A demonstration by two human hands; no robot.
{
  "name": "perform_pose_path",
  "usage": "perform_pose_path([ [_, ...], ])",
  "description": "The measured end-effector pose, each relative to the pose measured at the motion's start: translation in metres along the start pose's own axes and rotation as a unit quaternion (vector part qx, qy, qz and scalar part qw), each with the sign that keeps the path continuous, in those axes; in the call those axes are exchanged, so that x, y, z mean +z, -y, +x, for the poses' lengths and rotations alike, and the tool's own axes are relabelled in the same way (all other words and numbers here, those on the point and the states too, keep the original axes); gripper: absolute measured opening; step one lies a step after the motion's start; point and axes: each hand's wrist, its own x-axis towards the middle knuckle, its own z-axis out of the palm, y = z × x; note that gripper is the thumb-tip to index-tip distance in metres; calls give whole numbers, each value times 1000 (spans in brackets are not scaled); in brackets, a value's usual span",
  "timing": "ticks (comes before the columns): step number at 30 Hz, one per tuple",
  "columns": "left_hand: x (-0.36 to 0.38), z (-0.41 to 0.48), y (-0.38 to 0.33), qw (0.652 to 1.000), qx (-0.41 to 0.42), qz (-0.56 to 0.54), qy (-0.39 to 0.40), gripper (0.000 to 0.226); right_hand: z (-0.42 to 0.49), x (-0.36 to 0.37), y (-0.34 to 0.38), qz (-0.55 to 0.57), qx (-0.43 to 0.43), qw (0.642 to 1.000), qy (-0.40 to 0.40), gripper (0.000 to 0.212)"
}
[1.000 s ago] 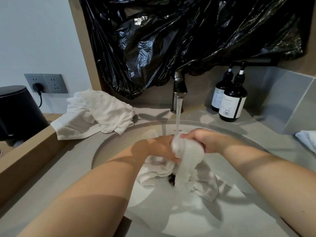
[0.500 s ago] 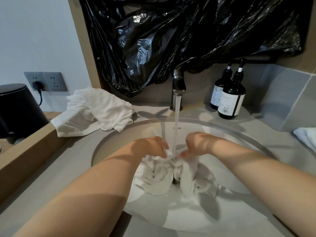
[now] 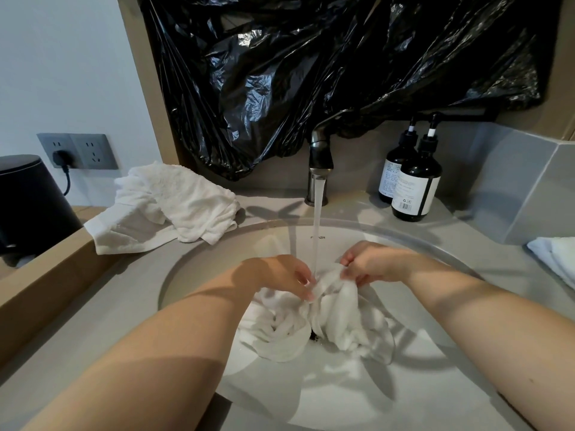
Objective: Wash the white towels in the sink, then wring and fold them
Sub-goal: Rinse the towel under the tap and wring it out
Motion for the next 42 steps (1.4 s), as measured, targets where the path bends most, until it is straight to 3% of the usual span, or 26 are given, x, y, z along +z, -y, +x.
perform_pose_path([
  [2, 1, 1, -2, 1000, 8, 3, 0, 47, 0, 0, 1, 106, -9, 994, 2, 12],
  [6, 0, 3, -1, 999, 12, -29, -34, 39, -2, 2, 13, 263, -8, 964, -45, 30],
  [8, -1, 2, -1, 998, 16, -34, -43, 25, -2, -3, 18, 369, -12, 928, -53, 30],
  [10, -6, -1, 1, 995, 35, -84, -33, 7, -5, -11, 20, 395, 8, 918, -40, 23],
  [12, -14, -7, 5, 984, 60, -165, -26, 3, -10, -16, 21, 303, 68, 949, -56, 19],
  [14, -21, -10, 8, 965, 73, -250, -27, 5, -16, -20, 19, 50, 100, 989, -92, 17],
  [15, -22, -12, 8, 959, 73, -273, -27, 6, -20, -21, 18, -125, 102, 983, -92, 19],
  [17, -23, -12, 6, 957, 65, -282, -25, 6, -25, -18, 15, -376, 84, 921, -64, 28],
  [19, -22, -11, 3, 959, 54, -276, -31, 14, -23, -14, 12, -415, 55, 907, -49, 29],
  [22, -20, -8, -5, 960, 47, -268, -70, 19, -22, -9, 23, -298, -61, 952, -25, 7],
  [24, -19, -6, -10, 966, 46, -234, -101, 27, -22, 0, 30, -254, -104, 961, 13, 9],
  [27, -17, -3, -15, 971, 66, -190, -130, 48, -22, 10, 28, -199, -97, 974, 53, 7],
  [29, -17, -1, -13, 968, 54, -182, -163, 53, -21, 10, 25, -60, -69, 991, 101, 18],
  [32, -20, 1, -9, 968, 18, -143, -208, 51, -25, 2, 27, 101, -26, 982, 160, 29],
  [34, -21, 2, -9, 963, 8, -136, -232, 50, -26, -2, 30, 79, -29, 991, 106, 25],
  [36, -19, 4, -11, 953, 4, -153, -261, 46, -21, -6, 34, 16, -25, 998, -54, 20],
  [38, -17, 4, -15, 942, -1, -201, -268, 39, -17, -5, 38, 45, -15, 984, -174, 23],
  [39, -18, 4, -18, 936, -3, -236, -259, 33, -17, -4, 40, 106, -16, 979, -172, 22],
  [42, -23, -2, -21, 919, 1, -317, -235, 22, -26, 2, 44, 246, -31, 967, -56, 21],
])
